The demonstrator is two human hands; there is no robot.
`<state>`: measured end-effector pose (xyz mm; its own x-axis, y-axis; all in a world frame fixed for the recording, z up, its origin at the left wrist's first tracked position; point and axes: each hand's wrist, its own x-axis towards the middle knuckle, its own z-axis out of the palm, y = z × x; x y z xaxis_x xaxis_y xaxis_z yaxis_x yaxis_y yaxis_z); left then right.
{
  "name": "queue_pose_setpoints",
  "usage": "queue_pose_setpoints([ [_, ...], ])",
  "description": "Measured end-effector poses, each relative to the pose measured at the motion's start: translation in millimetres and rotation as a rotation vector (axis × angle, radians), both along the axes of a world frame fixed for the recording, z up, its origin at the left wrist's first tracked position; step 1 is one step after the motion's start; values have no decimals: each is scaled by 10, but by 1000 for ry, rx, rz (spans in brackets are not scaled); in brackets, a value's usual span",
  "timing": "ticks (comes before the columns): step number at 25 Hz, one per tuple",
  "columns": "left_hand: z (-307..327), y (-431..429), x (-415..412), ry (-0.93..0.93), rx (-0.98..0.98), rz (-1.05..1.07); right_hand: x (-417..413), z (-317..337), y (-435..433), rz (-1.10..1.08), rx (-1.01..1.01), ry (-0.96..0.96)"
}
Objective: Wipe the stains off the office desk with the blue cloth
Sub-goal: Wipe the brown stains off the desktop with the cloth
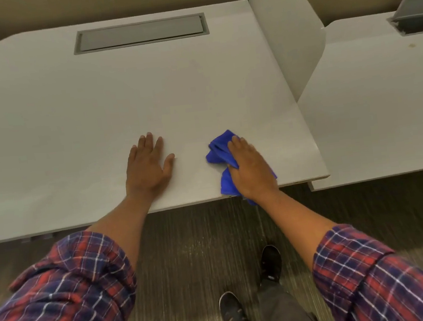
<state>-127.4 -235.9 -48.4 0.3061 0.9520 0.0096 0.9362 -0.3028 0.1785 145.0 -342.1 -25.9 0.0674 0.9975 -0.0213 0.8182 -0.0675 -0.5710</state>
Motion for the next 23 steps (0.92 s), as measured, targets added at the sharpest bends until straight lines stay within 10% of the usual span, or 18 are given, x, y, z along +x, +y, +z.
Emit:
queue_pose_setpoints([
  [5,40,8,20,-65,-16,6,-757,29,-187,164,2,237],
  [11,-10,-19,11,-107,21,12,-227,500,93,-364,33,995],
  [23,-64,-24,3,-92,46,37,1599,34,895,-207,114,-109],
])
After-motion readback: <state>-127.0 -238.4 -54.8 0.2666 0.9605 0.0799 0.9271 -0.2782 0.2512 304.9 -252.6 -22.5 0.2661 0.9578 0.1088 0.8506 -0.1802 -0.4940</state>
